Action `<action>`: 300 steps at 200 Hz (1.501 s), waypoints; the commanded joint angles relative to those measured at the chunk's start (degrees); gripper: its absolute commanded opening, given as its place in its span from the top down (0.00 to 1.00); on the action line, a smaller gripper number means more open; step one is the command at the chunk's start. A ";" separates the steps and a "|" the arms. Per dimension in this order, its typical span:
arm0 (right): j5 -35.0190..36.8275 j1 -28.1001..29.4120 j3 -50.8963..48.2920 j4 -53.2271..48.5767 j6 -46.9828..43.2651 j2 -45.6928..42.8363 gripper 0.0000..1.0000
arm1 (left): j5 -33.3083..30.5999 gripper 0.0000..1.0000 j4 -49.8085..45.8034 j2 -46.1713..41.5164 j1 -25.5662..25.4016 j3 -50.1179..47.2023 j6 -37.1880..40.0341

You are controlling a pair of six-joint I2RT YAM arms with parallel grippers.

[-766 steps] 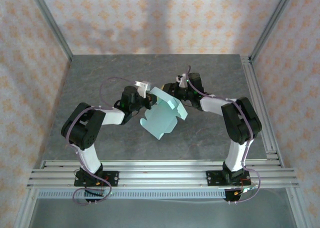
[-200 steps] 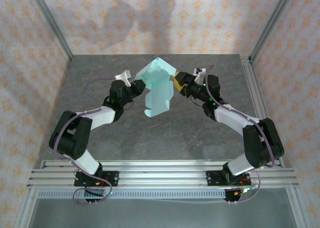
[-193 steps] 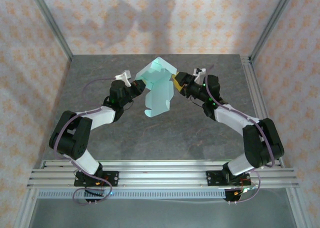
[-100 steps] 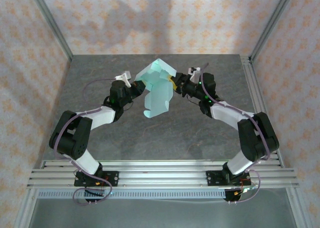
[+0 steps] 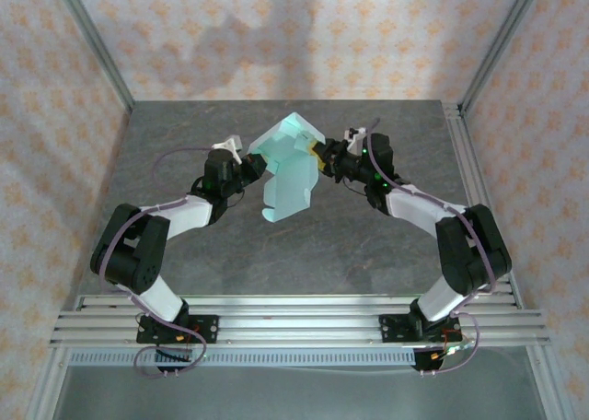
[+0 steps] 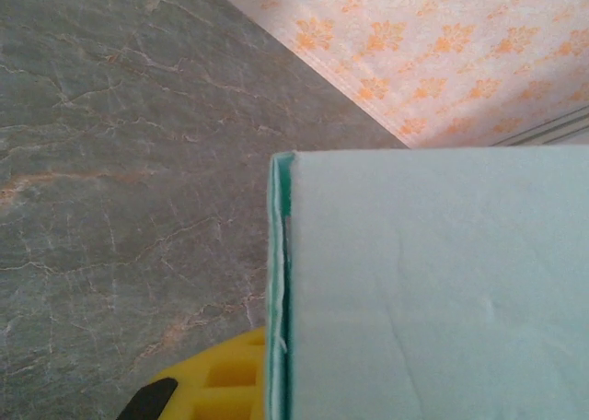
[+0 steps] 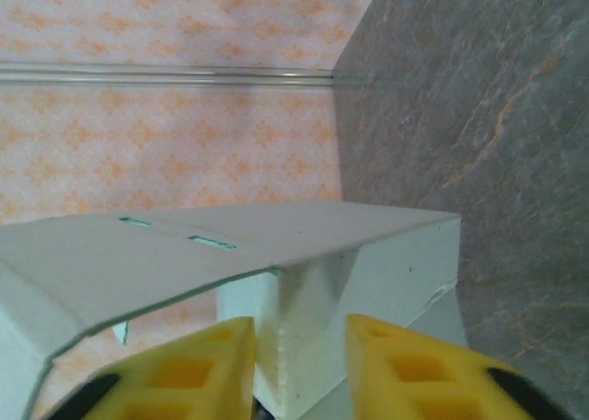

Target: Fold the paper box

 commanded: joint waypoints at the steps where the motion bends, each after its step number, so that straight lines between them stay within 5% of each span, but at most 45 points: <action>1: 1.26 0.29 1.89 -4.92 -3.11 -2.22 0.95 | -0.41 1.00 -0.45 -0.47 0.12 1.85 0.99; 24: 2.82 0.30 3.07 -10.09 -6.05 -3.17 1.00 | -0.42 1.00 -0.49 -0.67 0.14 1.75 0.97; 48: 3.62 0.32 5.03 -13.21 -7.89 -3.49 0.63 | -1.48 1.00 -1.47 -1.07 0.14 1.87 1.14; 77: 6.60 0.13 5.59 -16.40 -10.77 -5.57 0.50 | -4.38 1.00 -3.10 -1.75 0.15 1.62 2.46; 104: 15.59 -0.38 6.39 -30.20 -19.99 -10.78 0.45 | -7.42 1.00 -4.10 -1.92 0.14 1.19 3.45; 137: 26.73 0.61 8.05 -40.58 -27.55 -17.09 0.44 | -10.78 1.00 -3.98 -2.36 0.23 0.45 3.86; 173: 35.91 8.03 17.24 -49.28 -33.29 -17.11 0.44 | -16.95 1.00 -5.07 -3.24 0.23 0.02 3.88; 227: 43.75 18.19 37.09 -58.97 -39.11 -1.99 0.48 | -19.89 1.00 -2.17 -2.58 0.19 0.29 7.10; 300: 45.08 20.04 55.50 -69.27 -42.01 13.68 0.63 | -20.24 1.00 -0.59 -2.20 -0.80 -1.29 7.56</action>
